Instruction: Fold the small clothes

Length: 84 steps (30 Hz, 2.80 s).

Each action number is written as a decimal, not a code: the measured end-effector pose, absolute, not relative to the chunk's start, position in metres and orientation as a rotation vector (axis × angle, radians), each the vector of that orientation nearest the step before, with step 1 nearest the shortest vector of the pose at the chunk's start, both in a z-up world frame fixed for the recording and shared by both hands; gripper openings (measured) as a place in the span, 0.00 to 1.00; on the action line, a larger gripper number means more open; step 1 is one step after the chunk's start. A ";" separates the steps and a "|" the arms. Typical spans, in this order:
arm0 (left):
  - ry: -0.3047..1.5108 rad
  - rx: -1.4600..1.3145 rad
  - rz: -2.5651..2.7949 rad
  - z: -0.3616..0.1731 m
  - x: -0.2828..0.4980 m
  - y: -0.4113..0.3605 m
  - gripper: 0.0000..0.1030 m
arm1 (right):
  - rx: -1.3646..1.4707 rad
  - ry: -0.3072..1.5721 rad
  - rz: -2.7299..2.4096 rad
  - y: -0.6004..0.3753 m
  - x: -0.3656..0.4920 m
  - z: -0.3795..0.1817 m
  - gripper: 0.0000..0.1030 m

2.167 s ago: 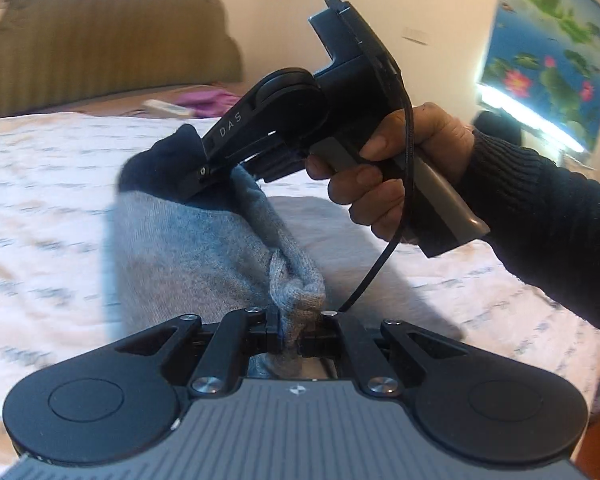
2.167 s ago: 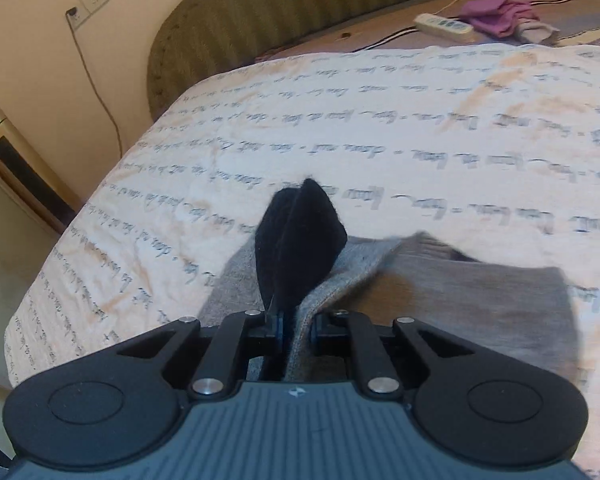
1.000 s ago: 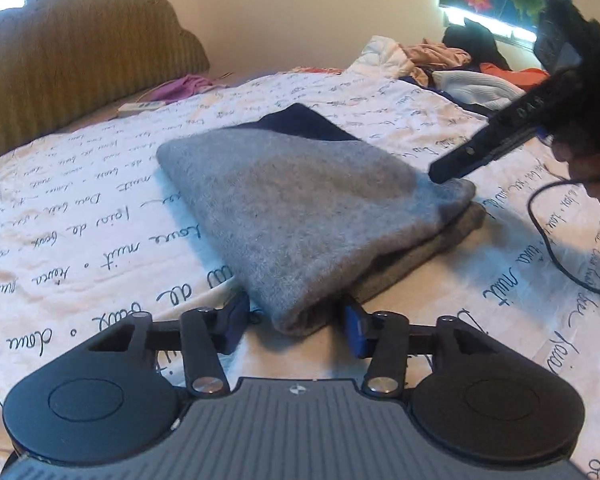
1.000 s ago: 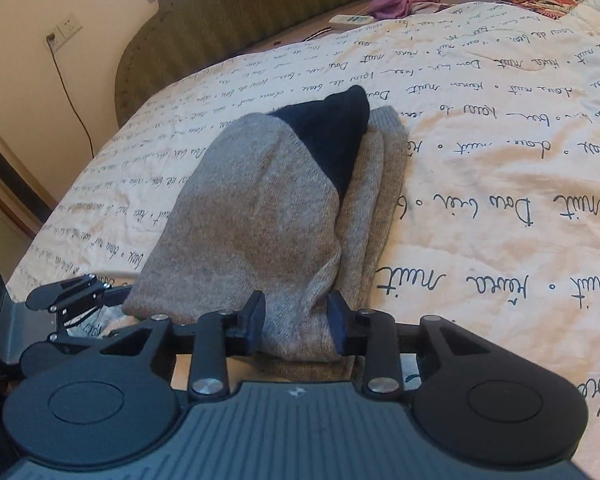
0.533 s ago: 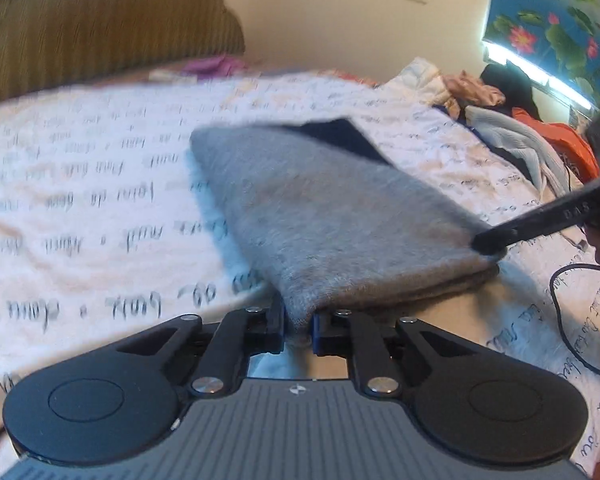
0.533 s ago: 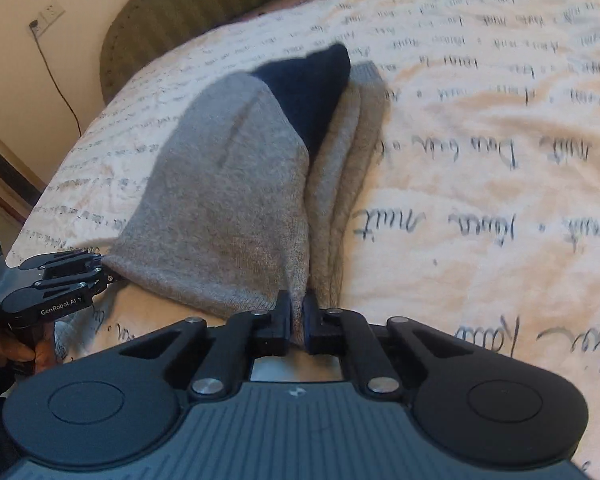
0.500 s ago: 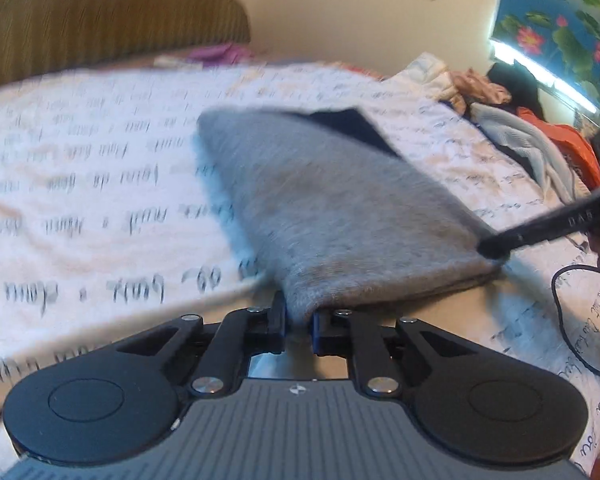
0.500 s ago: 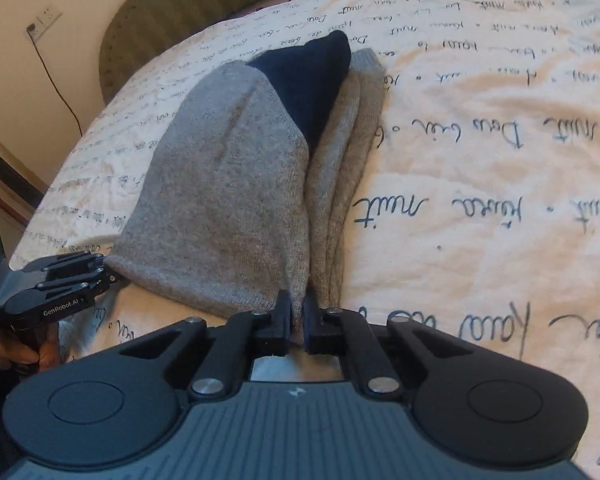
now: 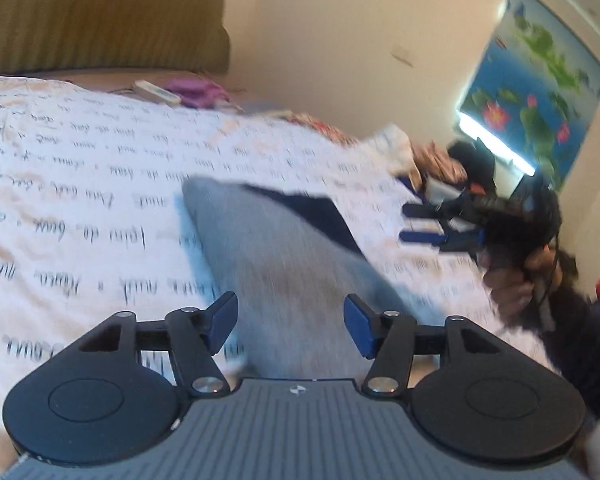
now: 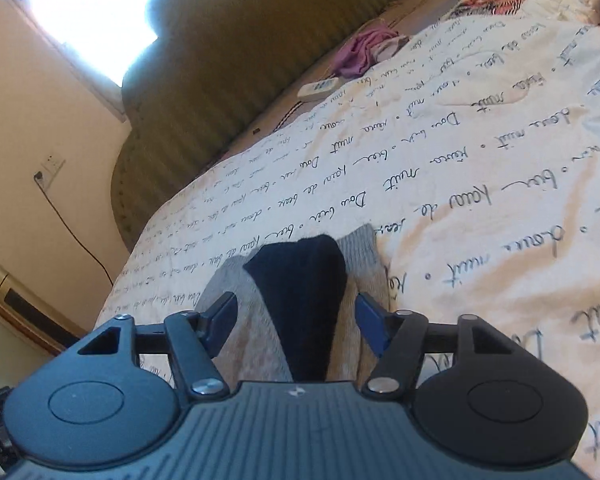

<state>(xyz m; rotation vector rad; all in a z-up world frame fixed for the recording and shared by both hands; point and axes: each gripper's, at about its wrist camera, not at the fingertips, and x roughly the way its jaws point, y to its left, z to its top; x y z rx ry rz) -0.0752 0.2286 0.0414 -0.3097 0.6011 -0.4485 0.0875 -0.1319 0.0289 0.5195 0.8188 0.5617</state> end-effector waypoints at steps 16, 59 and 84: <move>0.713 -0.268 -0.308 -0.003 0.008 0.180 0.84 | 0.509 0.922 0.446 -0.118 0.138 -0.026 0.05; 0.755 -0.582 -0.092 0.001 0.089 0.327 0.85 | 0.487 0.886 0.637 -0.013 0.112 -0.004 0.60; 0.937 -0.593 -0.250 -0.010 -0.012 0.321 0.40 | 0.580 0.979 0.708 -0.040 0.018 -0.019 0.43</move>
